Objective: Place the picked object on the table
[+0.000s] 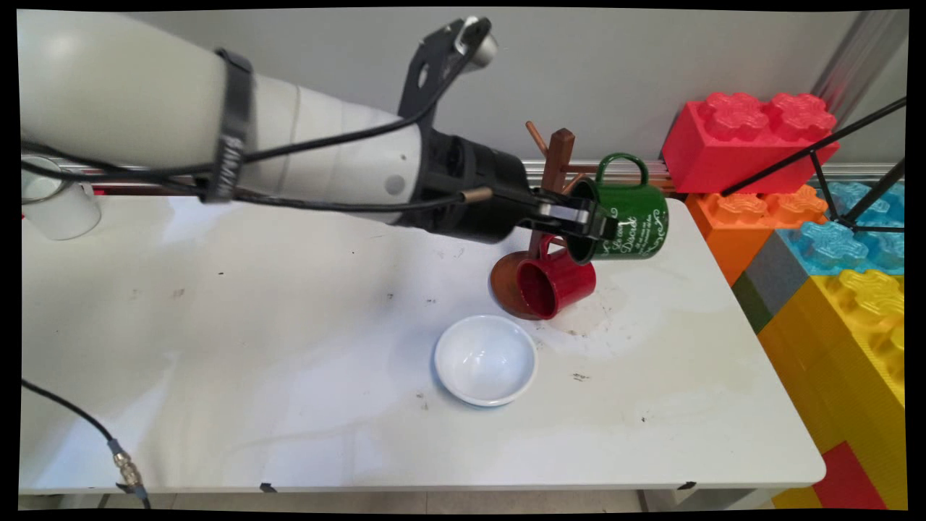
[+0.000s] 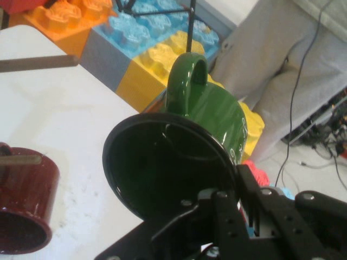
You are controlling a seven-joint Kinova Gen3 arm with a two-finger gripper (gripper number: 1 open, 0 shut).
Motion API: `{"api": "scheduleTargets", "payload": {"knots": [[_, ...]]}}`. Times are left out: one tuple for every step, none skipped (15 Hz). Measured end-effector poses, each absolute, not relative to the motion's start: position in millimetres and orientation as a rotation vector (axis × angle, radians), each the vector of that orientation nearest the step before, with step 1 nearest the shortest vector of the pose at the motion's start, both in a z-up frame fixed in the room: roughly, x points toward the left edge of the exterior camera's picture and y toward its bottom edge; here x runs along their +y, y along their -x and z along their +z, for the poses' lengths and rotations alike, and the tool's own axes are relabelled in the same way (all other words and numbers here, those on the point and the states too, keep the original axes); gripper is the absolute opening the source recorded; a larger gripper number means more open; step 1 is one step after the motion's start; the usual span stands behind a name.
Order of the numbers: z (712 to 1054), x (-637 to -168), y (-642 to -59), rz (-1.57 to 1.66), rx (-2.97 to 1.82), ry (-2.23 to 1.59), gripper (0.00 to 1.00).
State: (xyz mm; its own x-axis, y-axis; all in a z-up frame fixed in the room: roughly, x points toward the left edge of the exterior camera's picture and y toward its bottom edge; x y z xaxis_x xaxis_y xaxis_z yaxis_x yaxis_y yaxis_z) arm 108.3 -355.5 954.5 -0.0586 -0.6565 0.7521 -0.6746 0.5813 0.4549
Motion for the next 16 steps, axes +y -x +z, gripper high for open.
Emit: {"api": "scheduleTargets", "payload": {"knots": [[960,-355,-113,0.021,-1.77,-1.091,0.0],[966,-356,-119,0.023,-1.791,-1.081,0.0],[972,-356,-126,0.026,-1.813,-1.072,0.0],[976,-357,-131,0.028,-1.832,-1.064,0.0],[981,-358,-138,0.033,-1.858,-1.056,0.0],[986,-358,-145,0.041,-1.887,-1.052,0.0],[989,-359,-151,0.048,-1.908,-1.05,0.0],[992,-360,-159,0.058,-1.938,-1.05,0.0],[995,-361,-169,0.072,-1.974,-1.051,0.0],[997,-363,-176,0.082,-2.001,-1.052,0.0],[998,-364,-181,0.09,-2.021,-1.053,0.0],[998,-366,-188,0.102,-2.052,-1.053,0.0],[999,-368,-196,0.117,-2.089,-1.053,0.0],[1000,-371,-203,0.135,-2.124,-1.051,0.0],[1000,-373,-209,0.15,-2.155,-1.044,0.0],[1000,-377,-214,0.167,-2.19,-1.035,0.0]]}}
